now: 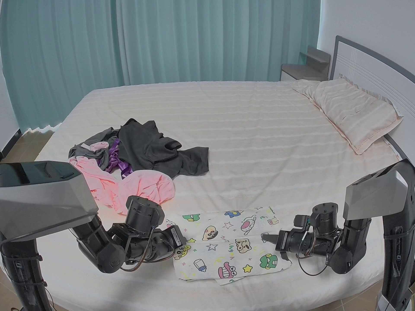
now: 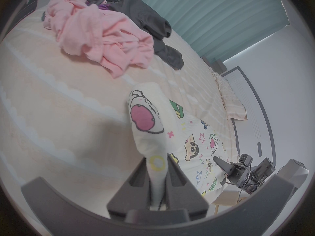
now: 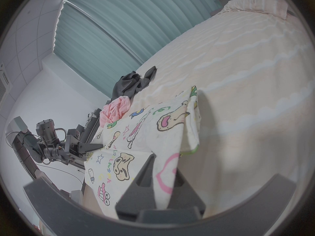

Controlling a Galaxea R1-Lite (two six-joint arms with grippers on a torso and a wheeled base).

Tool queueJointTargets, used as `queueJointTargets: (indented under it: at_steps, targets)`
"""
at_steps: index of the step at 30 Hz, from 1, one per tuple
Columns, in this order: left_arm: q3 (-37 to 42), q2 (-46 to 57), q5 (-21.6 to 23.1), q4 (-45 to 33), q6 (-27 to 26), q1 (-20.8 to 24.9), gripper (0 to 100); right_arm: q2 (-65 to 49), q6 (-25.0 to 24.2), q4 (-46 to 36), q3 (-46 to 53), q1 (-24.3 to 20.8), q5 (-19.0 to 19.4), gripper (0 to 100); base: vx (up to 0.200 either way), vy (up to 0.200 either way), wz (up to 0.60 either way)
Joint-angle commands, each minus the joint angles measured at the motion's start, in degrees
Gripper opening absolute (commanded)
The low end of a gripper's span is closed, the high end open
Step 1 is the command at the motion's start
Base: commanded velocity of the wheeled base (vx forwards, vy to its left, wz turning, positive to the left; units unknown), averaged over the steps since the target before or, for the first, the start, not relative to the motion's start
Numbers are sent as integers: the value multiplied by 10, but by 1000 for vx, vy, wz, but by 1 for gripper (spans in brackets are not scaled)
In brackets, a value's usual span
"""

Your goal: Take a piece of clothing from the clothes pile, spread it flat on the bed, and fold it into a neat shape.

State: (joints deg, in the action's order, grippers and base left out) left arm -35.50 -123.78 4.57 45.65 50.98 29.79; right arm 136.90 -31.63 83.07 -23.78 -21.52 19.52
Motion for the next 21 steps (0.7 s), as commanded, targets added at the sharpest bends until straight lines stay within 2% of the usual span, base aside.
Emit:
queueJointTargets:
  at_steps: [1,18,21]
  targets:
    - [20,10,-1,14,0,-4,0,-6,0,0,3,-8,0,0,0,200,0]
    - [40,6,2,36,6,-13,0,-14,1,1,7,-14,-3,0,0,200,0]
    - [43,6,2,46,14,-13,0,-14,1,1,8,-14,-3,0,0,0,0]
